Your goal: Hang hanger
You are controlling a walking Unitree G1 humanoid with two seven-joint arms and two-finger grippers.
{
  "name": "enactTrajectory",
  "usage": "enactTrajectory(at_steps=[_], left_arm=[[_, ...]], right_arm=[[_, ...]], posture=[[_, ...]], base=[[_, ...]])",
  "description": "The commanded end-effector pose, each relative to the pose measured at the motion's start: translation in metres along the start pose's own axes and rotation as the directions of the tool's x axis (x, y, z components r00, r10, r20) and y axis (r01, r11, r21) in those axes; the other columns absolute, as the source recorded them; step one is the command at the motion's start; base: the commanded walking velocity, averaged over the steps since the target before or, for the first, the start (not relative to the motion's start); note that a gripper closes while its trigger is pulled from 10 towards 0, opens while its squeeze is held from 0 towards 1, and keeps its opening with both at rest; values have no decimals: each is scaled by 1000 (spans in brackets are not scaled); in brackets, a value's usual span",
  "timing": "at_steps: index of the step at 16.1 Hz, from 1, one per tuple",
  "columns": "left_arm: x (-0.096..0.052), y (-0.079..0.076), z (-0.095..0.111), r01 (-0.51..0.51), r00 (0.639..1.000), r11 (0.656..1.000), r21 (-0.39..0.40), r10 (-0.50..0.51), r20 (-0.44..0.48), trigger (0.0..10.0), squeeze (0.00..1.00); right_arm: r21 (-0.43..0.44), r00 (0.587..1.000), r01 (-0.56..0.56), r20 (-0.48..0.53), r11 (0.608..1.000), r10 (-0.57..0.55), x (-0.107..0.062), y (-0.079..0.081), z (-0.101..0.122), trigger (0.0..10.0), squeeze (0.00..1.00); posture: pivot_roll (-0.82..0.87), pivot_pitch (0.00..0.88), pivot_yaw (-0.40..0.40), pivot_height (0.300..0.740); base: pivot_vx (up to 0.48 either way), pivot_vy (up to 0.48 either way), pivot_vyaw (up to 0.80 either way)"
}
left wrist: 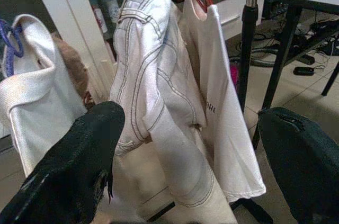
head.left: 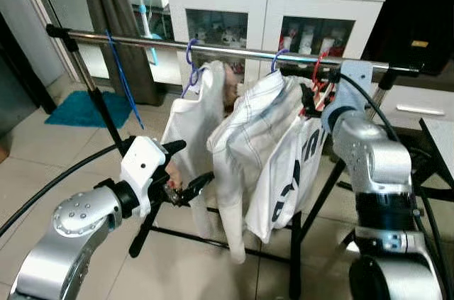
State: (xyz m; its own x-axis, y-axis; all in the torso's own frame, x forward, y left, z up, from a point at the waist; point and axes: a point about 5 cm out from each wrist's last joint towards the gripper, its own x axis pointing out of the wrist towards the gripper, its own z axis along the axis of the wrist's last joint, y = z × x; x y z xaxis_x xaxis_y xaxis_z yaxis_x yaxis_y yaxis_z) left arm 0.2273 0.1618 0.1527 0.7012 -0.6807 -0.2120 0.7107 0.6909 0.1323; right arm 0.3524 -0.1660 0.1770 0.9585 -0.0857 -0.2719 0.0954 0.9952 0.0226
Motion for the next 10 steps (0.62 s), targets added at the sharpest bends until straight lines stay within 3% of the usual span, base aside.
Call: enactTrajectory(at_steps=[1,2,4,6,10], left_arm=[[1,-2,4,27,1000,1000,9,-27,-4,10000,0],[1,-3,4,32,999,999,8,-32,-8,10000,0],[1,-3,3,36,999,999,8,-36,-12,10000,0],[1,-6,3,39,999,999,8,-39,-18,10000,0],[0,-8,2,44,999,999,5,-44,-28,10000,0]], right_arm=[[-12,1000,-12,-20,1000,12,9,1,4,7647,0],[0,999,-28,-39,1000,28,13,2,4,5137,0],[20,997,-62,-54,998,63,21,6,5,3961,0],[40,994,-74,-74,996,77,29,7,7,4235,0],[37,988,-11,-154,999,17,36,1,3,3490,0]], posture=[[-107,0,20,740],[-107,0,20,740],[-106,0,13,740],[-103,0,10,740],[-103,0,6,740]], base=[[0,0,0],[0,0,0],[0,0,0],[0,0,0],[0,0,0]])
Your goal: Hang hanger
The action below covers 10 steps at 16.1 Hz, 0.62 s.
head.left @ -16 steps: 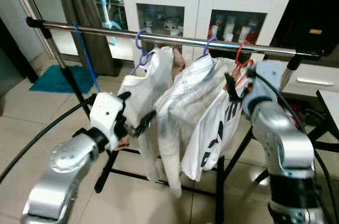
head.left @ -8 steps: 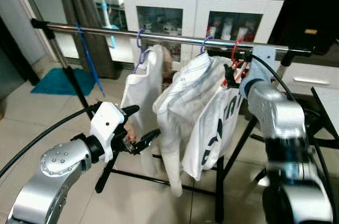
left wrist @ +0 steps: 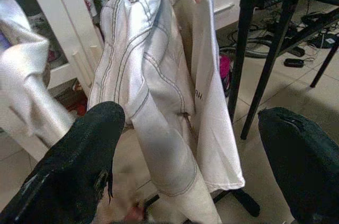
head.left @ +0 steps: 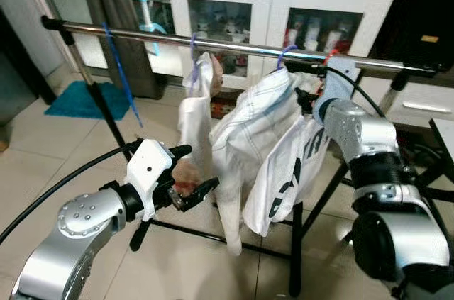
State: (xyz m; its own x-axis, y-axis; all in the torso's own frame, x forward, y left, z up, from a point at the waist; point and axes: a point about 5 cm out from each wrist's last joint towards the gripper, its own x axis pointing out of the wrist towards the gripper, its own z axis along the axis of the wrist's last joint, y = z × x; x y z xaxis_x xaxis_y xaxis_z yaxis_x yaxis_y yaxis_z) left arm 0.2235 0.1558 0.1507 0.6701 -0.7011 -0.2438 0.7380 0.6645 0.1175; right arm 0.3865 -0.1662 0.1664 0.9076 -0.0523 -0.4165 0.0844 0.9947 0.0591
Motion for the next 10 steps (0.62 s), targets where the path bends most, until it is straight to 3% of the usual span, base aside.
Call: enactTrajectory(at_steps=[1,2,3,4,10], left_arm=[[-2,-1,2,4,1000,1000,11,-4,0,10000,0],[-1,0,3,2,1000,1000,13,-2,-1,10000,0],[-1,0,3,1,1000,1000,13,-1,0,10000,0],[1,0,3,3,1000,1000,11,-3,0,10000,0],[3,0,2,15,1000,1000,7,-15,0,10000,0]], right_arm=[[13,1000,13,-9,1000,-13,0,-2,4,2902,0],[29,1000,17,-12,999,-16,1,-3,4,2078,0],[58,1000,21,-14,998,-21,1,-5,5,431,0],[70,1000,28,-3,997,-28,1,-6,7,0,0],[68,999,45,1,997,-45,-1,-10,0,0,0]], posture=[[-105,0,6,740],[-109,0,7,740],[-112,0,9,740],[-118,0,13,740],[-129,0,23,740]], base=[[0,0,0],[0,0,0],[0,0,0],[0,0,0],[0,0,0]])
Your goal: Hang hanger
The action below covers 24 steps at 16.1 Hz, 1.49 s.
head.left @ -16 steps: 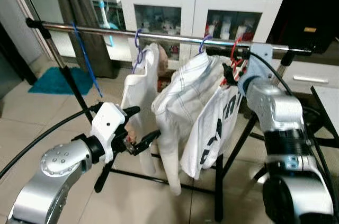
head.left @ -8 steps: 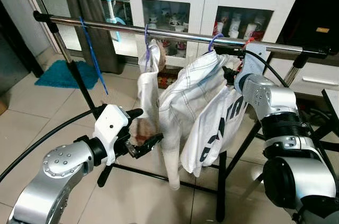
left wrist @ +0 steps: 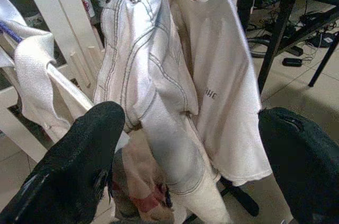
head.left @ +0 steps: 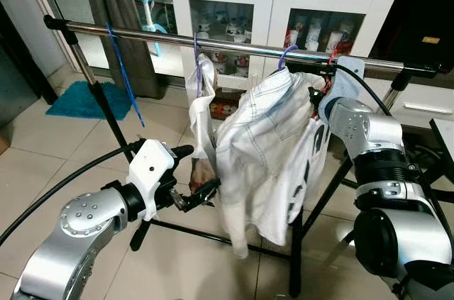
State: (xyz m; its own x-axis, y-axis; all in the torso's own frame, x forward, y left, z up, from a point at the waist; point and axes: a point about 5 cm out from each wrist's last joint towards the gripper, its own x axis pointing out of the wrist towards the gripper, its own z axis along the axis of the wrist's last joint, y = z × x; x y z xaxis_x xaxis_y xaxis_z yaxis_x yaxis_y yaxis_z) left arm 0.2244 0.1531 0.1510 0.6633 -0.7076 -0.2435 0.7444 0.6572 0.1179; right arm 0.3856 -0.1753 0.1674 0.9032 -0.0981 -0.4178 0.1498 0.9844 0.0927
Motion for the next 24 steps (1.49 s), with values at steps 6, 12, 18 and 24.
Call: enactTrajectory(at_steps=[6,12,18,24], left_arm=[[2,2,1,17,1000,1000,7,-17,-8,10000,0],[1,4,0,5,1000,1000,15,-5,-2,10000,0],[2,9,0,-77,997,997,31,77,10,10000,0],[13,16,1,-364,931,925,109,357,76,10000,0]], right_arm=[[-7,1000,-8,4,1000,8,-3,2,-4,0,0],[-58,997,-53,50,997,56,-7,3,-7,0,0],[-103,986,-9,162,995,26,-14,0,-7,0,0],[-176,921,-111,351,978,168,-52,2,6,0,0]], posture=[[-134,0,31,740],[-136,0,37,740],[-124,0,38,740],[-131,0,47,740]], base=[[0,0,0],[0,0,0],[0,0,0],[0,0,0]])
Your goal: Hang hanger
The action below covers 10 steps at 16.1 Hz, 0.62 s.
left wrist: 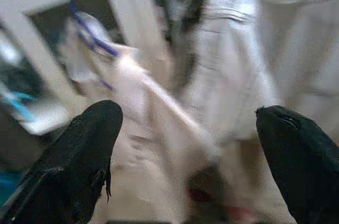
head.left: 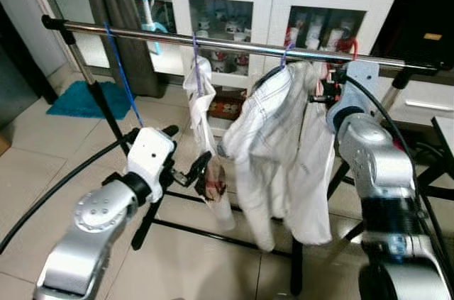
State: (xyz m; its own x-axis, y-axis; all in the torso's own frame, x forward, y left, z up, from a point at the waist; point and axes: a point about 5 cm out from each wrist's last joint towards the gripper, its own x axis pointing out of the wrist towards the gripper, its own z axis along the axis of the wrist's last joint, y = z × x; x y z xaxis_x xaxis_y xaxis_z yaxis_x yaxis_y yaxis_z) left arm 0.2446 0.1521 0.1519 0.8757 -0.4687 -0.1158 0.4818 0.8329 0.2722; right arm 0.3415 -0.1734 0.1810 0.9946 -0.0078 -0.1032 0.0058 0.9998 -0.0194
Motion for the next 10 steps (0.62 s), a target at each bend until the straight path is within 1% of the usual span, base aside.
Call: enactTrajectory(at_steps=[1,2,3,4,5,6,7,8,10], left_arm=[[-1,4,-4,-70,997,997,33,71,-16,10000,0],[-1,2,-6,-69,998,997,24,69,-12,10000,0],[-2,-3,-6,-29,999,1000,1,29,-13,10000,0],[-2,-5,-6,-23,1000,1000,-13,23,-13,10000,0],[-3,-6,-7,-44,999,998,-55,42,-23,10000,0],[-6,-5,-10,-88,996,992,-93,86,-18,10000,0],[-8,-6,-12,-114,993,984,-136,113,-12,10000,0],[-9,-6,-14,-127,992,978,-166,127,-15,10000,0],[-9,-7,-21,-130,991,977,-170,125,-45,10000,0]], right_arm=[[-26,998,-45,49,999,46,-7,4,11,0,0],[-42,998,-56,36,998,58,-13,4,7,0,0],[-37,998,-59,11,998,59,-22,2,-2,0,0],[-34,998,-58,0,998,58,-25,1,-6,0,0],[-28,998,-56,-21,998,56,-34,0,-15,0,0],[0,997,-46,-63,999,46,-47,0,-28,0,0],[39,996,-35,-86,999,38,-55,0,-33,0,0],[50,995,-31,-97,998,36,-61,1,-36,0,0],[32,994,-39,-99,999,42,-72,3,-43,0,0]], posture=[[-137,0,49,740],[-136,0,46,740],[-132,0,39,740],[-130,0,35,740],[-128,0,28,740],[-134,0,23,740],[-139,0,23,740],[-143,0,24,740],[-142,0,25,740]], base=[[0,0,0],[0,0,0],[0,0,0],[0,0,0],[0,0,0],[0,0,0],[0,0,0],[0,0,0],[0,0,0]])
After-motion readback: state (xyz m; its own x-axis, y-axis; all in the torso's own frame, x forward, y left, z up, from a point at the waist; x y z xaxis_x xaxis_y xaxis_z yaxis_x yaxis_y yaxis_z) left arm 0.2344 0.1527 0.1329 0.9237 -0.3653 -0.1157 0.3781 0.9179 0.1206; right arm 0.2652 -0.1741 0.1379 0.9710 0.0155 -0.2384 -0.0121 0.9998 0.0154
